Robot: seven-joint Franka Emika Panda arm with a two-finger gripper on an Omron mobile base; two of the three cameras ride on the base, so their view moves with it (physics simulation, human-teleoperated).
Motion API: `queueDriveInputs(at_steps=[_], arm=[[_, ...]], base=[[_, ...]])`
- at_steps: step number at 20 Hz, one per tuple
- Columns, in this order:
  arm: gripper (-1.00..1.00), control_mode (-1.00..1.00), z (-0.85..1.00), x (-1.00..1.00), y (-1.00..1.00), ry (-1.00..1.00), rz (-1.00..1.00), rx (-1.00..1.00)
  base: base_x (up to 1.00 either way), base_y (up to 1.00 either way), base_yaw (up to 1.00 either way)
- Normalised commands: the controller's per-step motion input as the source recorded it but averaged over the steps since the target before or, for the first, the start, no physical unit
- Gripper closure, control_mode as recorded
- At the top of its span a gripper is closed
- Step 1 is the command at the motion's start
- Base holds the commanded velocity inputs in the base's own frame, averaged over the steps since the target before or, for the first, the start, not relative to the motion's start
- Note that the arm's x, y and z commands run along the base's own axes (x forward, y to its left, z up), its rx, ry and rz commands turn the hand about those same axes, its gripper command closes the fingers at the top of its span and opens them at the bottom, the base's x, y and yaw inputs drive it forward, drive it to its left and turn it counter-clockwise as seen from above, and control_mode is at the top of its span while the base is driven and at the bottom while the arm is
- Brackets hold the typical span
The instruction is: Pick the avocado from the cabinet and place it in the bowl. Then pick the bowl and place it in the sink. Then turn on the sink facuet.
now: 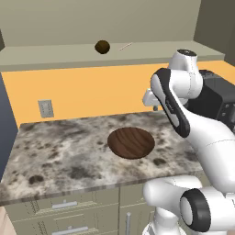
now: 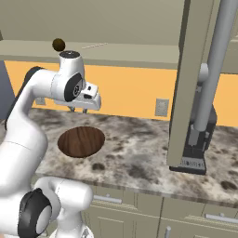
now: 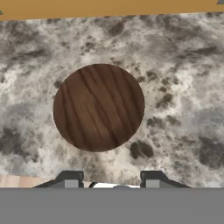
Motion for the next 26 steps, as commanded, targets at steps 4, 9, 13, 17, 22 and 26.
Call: queueDriveInputs(at_steps=[4,9,13,17,22,26], arm=[[-1.0,-1.0,0.03,-0.24,0.01,-0.06,0.0,0.0],[-1.0,-1.0,0.31,-0.81,0.08,-0.35,0.03,0.0],[-1.0,-1.0,0.84,-0.7,0.02,-0.37,0.03,0.0],[-1.0,-1.0,0.97,-0.38,0.22,-0.3,0.0,-0.01],[-1.0,-1.0,0.97,-0.04,0.46,-0.12,-0.03,-0.05],[-1.0,-1.0,0.83,0.04,0.23,0.0,-0.08,-0.01]], base=[[0.0,0.0,0.0],[0.0,0.0,0.0],[0.0,0.0,0.0],[0.0,0.0,0.0],[0.0,0.0,0.0],[0.0,0.0,0.0]])
